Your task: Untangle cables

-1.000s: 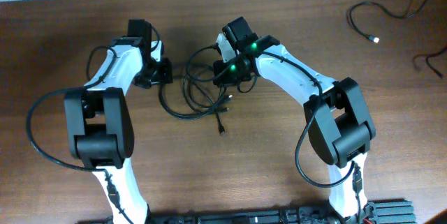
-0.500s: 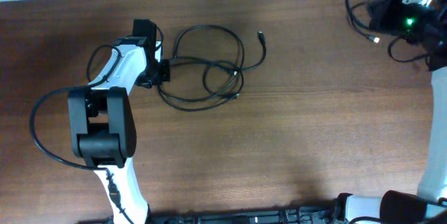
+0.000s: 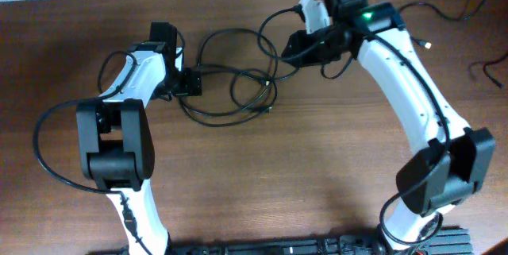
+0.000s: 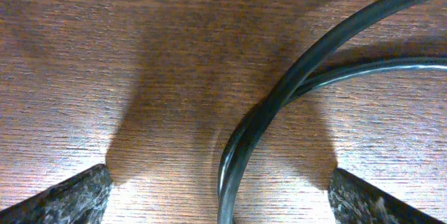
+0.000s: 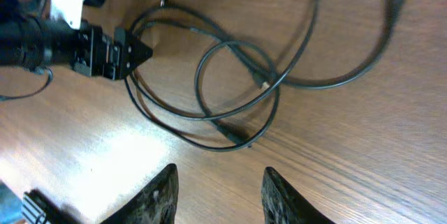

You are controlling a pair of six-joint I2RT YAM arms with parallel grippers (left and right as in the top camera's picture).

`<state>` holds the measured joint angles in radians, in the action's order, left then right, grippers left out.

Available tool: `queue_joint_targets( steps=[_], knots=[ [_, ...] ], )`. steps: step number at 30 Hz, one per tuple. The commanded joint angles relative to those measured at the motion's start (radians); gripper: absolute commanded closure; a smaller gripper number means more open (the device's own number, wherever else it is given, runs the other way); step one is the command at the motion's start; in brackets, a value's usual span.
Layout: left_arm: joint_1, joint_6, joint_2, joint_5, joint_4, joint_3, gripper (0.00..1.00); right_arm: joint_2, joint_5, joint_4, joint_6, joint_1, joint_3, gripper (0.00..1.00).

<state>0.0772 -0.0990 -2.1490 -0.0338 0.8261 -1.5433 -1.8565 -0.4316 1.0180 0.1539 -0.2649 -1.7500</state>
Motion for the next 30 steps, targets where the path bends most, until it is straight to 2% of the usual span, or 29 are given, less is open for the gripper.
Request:
queue_joint_targets(
  steps=[1, 5, 8, 10, 13, 20, 21, 23, 24, 26, 28, 30],
  knots=[
    [-0.002, 0.002, -0.03, -0.007, 0.005, 0.007, 0.01, -0.067, -0.002, -0.004, 0.012, -0.061, -0.007, 0.62],
    [-0.002, 0.002, -0.029, -0.008, 0.004, 0.007, 0.01, -0.162, 0.006, -0.045, 0.045, -0.154, -0.007, 0.6],
    [-0.002, 0.002, -0.029, -0.008, 0.004, 0.007, 0.01, -0.241, 0.227, -0.059, 0.383, -0.202, -0.007, 0.56],
    [-0.002, 0.002, -0.03, -0.008, 0.004, 0.007, 0.01, -0.301, 0.264, -0.103, 0.5, -0.22, -0.007, 0.56],
    [-0.002, 0.002, -0.03, -0.008, 0.005, 0.007, 0.01, -0.364, 0.26, -0.161, 0.589, -0.242, -0.007, 0.57],
    [-0.002, 0.002, -0.029, -0.008, 0.029, -0.003, 0.01, -0.423, 0.298, -0.144, 0.615, -0.259, -0.004, 0.58],
    [-0.002, 0.002, -0.028, -0.008, 0.058, -0.02, 0.01, -0.435, 0.302, -0.148, 0.616, -0.259, -0.004, 0.75],
    [-0.003, 0.002, -0.027, -0.008, 0.134, -0.089, 0.01, -0.452, 0.301, -0.183, 0.615, -0.259, -0.004, 0.96],
    [-0.003, 0.002, -0.027, 0.012, 0.214, -0.183, 0.01, -0.453, 0.302, -0.203, 0.615, -0.259, -0.004, 0.96],
    [-0.003, 0.001, -0.027, 0.068, 0.28, -0.293, 0.01, -0.453, 0.302, -0.203, 0.613, -0.259, -0.004, 0.96],
    [-0.006, -0.006, -0.027, 0.075, 0.318, -0.352, 0.01, -0.429, 0.293, -0.202, 0.503, -0.233, -0.027, 0.96],
    [-0.021, -0.006, -0.027, 0.075, 0.326, -0.351, 0.01, -0.353, 0.171, -0.193, 0.336, -0.175, -0.08, 0.96]
  ],
)
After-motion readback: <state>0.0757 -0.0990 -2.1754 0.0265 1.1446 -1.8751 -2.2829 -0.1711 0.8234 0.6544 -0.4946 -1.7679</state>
